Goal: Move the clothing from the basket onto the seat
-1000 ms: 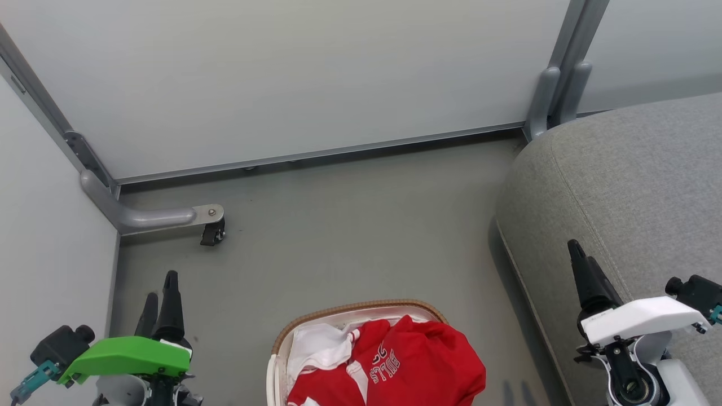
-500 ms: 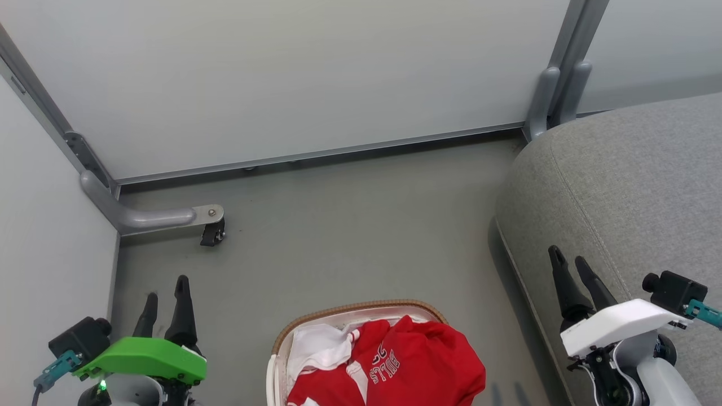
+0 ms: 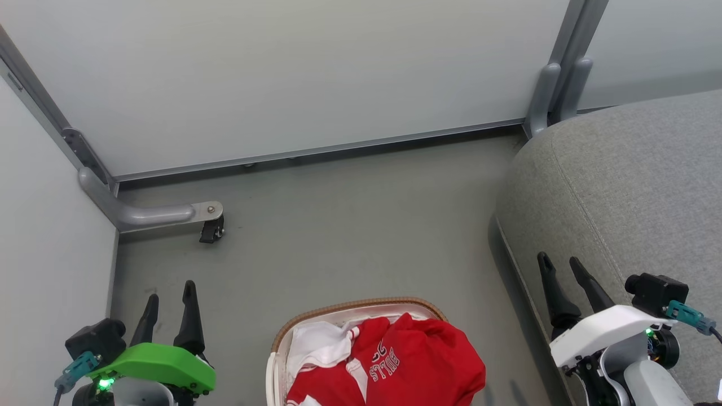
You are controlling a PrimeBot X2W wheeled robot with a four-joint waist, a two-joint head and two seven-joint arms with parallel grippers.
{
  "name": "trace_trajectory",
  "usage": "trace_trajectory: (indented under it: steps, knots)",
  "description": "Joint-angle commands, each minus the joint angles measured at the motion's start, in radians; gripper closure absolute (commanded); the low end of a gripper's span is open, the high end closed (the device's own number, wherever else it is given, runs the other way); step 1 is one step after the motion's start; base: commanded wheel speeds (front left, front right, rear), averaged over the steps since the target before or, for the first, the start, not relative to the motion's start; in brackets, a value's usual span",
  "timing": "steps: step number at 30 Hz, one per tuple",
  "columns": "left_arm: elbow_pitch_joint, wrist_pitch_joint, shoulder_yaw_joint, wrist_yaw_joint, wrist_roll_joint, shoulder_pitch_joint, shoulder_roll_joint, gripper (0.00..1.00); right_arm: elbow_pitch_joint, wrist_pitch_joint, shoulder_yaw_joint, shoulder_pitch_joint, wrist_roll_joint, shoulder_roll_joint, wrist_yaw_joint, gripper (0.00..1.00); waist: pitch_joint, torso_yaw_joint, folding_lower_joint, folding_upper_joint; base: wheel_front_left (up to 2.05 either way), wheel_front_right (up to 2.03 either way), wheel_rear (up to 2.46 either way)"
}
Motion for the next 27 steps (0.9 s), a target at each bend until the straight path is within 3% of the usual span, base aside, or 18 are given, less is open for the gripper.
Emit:
trace_trajectory:
  steps: [1,27]
  knots:
    - [-0.012,-0.012,-0.002,0.003,0.034,-0.001,0.006,0.0,-0.011,-0.011,0.002,-0.025,-0.032,-0.008,0.0,0.0,0.001,0.0,0.0,0.0,0.0,0.0,0.0]
    - [-0.03,-0.074,-0.001,-0.014,0.277,0.036,-0.026,0.0,-0.026,-0.074,0.005,0.017,-0.29,0.008,0.0,0.0,-0.009,-0.001,0.0,0.0,0.0,0.0,0.0]
